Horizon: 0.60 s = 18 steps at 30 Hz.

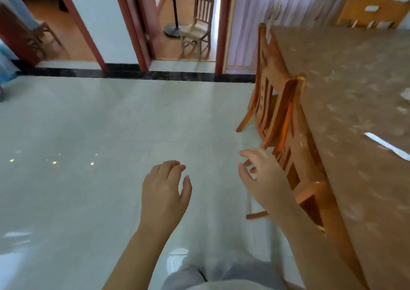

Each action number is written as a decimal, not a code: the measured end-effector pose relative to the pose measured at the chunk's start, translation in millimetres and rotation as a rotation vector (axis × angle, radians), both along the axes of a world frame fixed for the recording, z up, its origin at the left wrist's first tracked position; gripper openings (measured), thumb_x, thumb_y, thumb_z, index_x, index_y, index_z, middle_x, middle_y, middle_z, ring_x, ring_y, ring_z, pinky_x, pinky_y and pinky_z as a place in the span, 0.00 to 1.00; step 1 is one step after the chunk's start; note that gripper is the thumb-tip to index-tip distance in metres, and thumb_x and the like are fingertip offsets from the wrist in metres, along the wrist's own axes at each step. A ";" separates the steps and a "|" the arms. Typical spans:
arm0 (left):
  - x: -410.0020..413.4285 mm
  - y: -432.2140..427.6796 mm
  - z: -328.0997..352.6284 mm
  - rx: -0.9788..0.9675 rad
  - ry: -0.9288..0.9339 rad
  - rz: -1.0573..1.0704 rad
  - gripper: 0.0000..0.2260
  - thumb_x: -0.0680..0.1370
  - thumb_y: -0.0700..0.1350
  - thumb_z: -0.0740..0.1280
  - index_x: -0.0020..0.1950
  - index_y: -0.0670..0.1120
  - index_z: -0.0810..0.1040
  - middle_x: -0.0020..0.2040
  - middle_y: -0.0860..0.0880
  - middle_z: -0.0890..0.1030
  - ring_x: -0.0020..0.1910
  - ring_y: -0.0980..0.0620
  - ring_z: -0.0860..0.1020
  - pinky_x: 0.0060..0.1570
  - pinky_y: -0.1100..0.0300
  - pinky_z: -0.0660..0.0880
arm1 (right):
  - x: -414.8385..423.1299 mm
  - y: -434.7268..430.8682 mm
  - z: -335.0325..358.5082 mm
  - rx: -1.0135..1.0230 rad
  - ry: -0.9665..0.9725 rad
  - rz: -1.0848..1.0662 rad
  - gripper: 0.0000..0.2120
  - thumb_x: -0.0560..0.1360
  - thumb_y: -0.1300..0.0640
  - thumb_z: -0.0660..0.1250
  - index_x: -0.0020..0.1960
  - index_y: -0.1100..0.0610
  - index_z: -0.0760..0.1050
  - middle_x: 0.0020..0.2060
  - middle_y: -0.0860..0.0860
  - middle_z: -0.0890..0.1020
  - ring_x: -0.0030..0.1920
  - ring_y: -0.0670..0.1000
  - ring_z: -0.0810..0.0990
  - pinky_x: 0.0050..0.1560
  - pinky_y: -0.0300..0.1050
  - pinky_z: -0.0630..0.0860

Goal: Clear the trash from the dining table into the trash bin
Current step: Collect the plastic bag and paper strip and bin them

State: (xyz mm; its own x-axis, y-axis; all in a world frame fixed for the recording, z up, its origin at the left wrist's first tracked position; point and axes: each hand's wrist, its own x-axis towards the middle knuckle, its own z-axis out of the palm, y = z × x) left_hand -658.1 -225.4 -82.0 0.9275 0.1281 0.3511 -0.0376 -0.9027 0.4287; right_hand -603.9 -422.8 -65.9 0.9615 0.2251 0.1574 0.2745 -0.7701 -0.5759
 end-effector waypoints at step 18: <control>344.7 -108.3 33.0 -0.023 -0.061 -0.473 0.15 0.74 0.47 0.58 0.50 0.41 0.79 0.48 0.43 0.82 0.46 0.43 0.79 0.47 0.52 0.74 | 251.5 -114.2 26.9 -0.094 -0.142 -0.468 0.11 0.73 0.54 0.63 0.54 0.56 0.76 0.49 0.52 0.80 0.49 0.51 0.77 0.50 0.37 0.67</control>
State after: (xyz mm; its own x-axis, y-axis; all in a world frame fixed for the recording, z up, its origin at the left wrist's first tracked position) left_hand -313.4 -333.8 -49.1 0.8637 -0.2945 0.4090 -0.4678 -0.7706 0.4329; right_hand -352.3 -537.0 -39.1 0.9332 -0.2062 0.2943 -0.0420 -0.8761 -0.4804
